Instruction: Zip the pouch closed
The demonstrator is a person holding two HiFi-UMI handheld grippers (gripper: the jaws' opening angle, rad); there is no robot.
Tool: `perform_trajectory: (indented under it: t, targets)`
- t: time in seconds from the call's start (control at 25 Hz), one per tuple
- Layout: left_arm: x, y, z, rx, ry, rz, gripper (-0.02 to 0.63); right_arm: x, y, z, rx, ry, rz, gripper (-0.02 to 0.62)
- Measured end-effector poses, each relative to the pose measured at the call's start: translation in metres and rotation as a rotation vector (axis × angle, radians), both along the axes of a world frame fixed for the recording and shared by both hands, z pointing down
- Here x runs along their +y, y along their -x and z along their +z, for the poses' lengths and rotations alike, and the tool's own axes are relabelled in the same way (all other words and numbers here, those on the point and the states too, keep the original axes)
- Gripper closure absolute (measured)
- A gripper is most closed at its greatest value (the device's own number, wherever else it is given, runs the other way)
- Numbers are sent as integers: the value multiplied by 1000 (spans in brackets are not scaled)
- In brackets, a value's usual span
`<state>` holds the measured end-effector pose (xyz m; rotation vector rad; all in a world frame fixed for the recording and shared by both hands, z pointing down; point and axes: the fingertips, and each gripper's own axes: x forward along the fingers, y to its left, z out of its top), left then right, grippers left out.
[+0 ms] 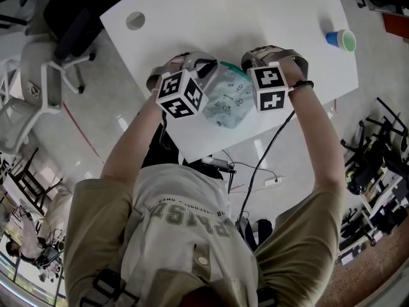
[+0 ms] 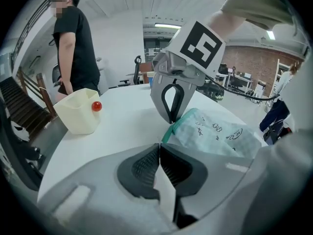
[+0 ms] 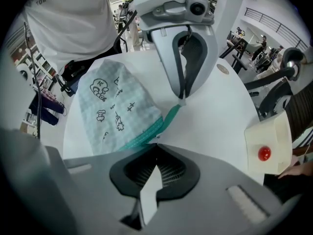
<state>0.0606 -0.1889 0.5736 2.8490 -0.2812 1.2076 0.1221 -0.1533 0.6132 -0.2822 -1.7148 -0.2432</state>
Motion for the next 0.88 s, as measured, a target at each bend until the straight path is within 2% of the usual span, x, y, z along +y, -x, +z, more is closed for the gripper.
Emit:
perform_trajectory:
  t: [0.24, 0.88]
  targets:
    - [1, 2, 2, -7, -5, 7, 591, 7, -1, -3, -26, 12, 51, 594]
    - [3, -1, 7, -20, 5, 8, 591, 13, -17, 2, 1, -24, 46, 594]
